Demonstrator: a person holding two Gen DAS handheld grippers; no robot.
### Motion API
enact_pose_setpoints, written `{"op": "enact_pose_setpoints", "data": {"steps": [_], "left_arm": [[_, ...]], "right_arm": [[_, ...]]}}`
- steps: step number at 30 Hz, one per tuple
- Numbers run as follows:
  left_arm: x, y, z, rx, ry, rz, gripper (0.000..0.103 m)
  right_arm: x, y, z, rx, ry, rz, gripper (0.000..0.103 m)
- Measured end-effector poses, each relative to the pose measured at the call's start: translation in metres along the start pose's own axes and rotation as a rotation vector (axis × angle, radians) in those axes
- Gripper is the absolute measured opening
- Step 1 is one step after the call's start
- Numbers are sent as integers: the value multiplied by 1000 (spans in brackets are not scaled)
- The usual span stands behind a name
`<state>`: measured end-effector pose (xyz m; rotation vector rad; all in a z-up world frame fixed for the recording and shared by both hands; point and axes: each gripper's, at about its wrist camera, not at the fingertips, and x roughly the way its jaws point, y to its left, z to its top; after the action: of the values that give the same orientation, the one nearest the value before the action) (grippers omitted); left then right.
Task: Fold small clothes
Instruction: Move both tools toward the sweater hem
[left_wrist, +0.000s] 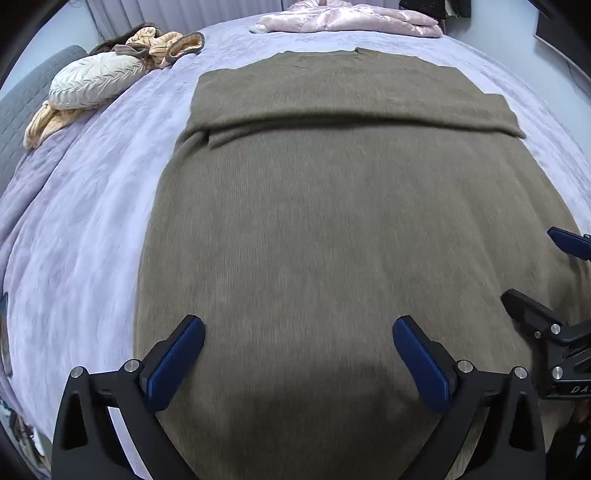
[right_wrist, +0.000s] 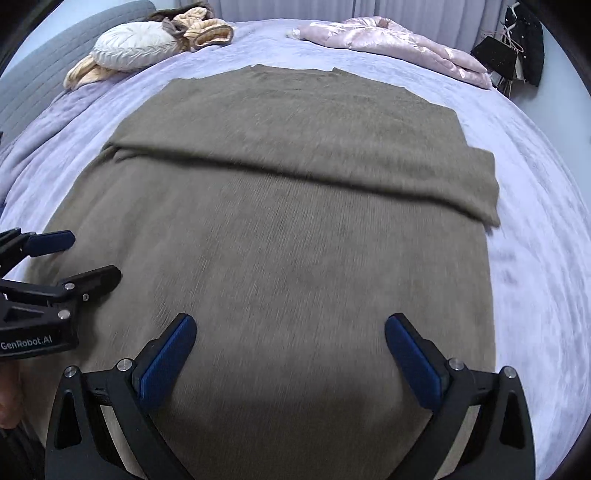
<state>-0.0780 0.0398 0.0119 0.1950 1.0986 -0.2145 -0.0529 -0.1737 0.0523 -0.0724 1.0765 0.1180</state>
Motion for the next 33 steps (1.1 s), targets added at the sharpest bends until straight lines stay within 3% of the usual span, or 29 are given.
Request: {"op": "enact_pose_setpoints", "data": {"steps": [6,10,14,17,25,33], "left_arm": [[-21,9,-47,-27,-32,-39,103],[-31,7,-71,-2,-59,-23,103],[-37,7,-80,-7,-55,-23,103],[-39,6,-77,-4,-52,-12,103],[-52,14,-84,-14,-40,0,103],[-47,53,-102,-177,5,-130,103]], "right_arm": [[-34,6,-74,-80,-46,6,102],[-49,9,-107,-128,-74,3,102],[-55,5,-118,-112,-73,32,102],[-57,8,-126,-164,-78,8,102],[-71,6,-149,-160,-89,9,102],[-95,-3,-163,-132,-112,-19,102]]}}
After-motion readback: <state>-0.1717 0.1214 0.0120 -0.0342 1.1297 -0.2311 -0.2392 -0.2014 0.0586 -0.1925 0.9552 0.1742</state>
